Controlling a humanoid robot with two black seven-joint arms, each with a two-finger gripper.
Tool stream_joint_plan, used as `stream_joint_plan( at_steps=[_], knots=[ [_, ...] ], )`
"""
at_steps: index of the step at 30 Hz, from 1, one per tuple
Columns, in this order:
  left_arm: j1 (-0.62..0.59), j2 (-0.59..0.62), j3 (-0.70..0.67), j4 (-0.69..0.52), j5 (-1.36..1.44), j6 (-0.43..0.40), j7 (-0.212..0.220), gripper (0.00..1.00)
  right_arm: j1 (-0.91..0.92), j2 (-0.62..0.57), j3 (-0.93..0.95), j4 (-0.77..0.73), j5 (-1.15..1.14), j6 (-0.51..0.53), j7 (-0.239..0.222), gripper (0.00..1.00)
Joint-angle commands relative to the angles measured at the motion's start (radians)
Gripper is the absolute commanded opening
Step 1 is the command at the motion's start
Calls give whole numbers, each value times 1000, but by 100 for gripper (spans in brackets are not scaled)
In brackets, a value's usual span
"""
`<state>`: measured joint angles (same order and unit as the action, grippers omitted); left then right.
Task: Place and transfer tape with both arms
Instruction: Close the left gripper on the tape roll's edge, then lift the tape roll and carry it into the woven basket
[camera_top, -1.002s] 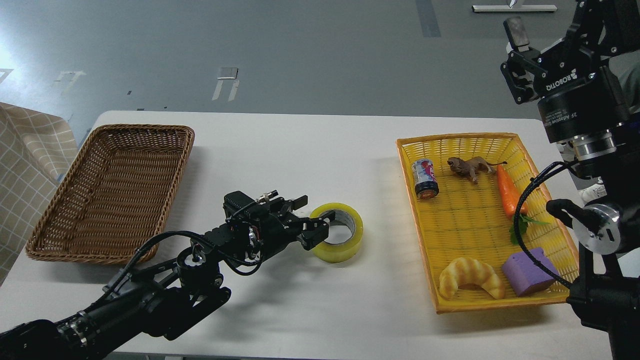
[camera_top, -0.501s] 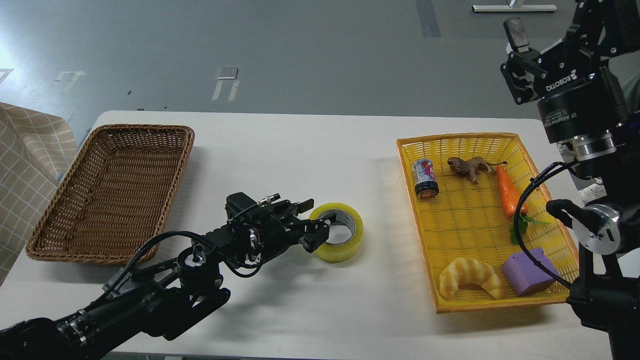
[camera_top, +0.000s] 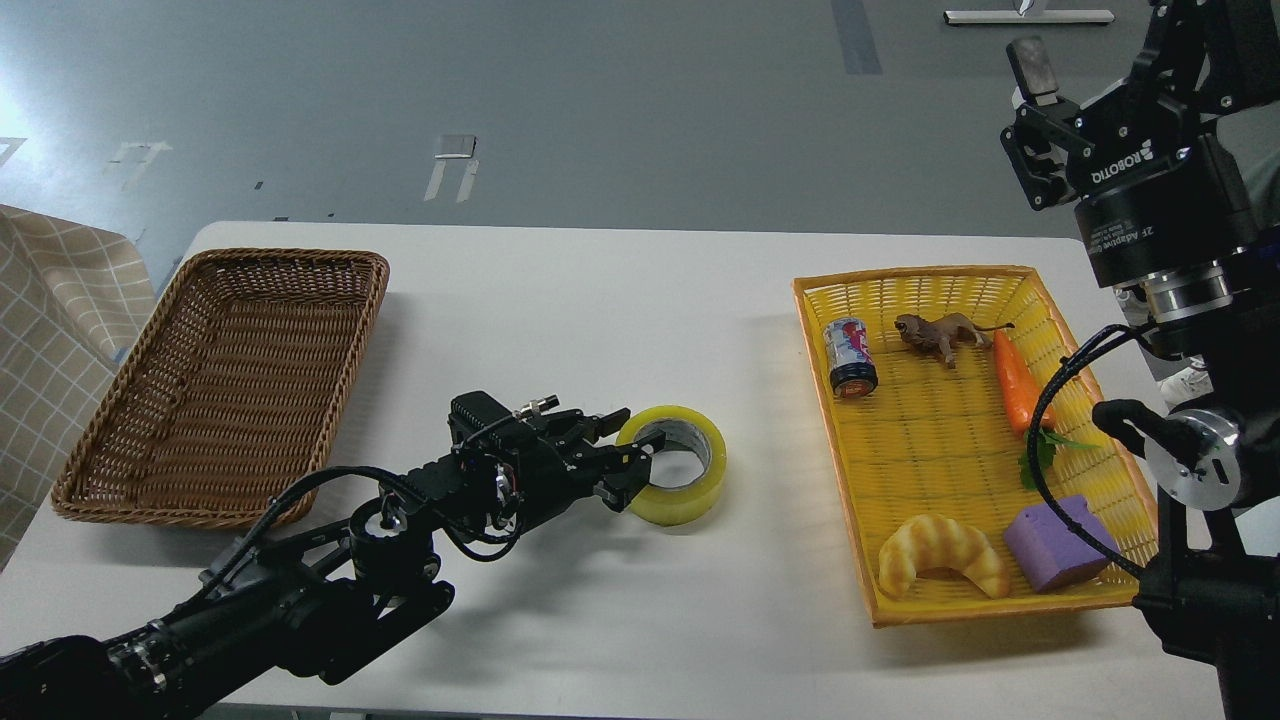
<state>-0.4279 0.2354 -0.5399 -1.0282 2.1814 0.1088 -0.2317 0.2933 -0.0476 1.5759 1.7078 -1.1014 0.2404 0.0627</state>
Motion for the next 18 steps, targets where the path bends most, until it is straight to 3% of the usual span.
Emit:
stream_joint_plan(
  at_steps=[1,9,18],
  knots=[
    [2,1,0,4,0,-1,0,19,-8,0,1,4,0,-1,0,100],
    [-8,4,31,0,0,0,2,11,-19,0,1,4,0,-4,0,100],
    [-67,47,21,-9,0,32,2,11,-36,26,1,4,0,-7,2,100]
  ],
)
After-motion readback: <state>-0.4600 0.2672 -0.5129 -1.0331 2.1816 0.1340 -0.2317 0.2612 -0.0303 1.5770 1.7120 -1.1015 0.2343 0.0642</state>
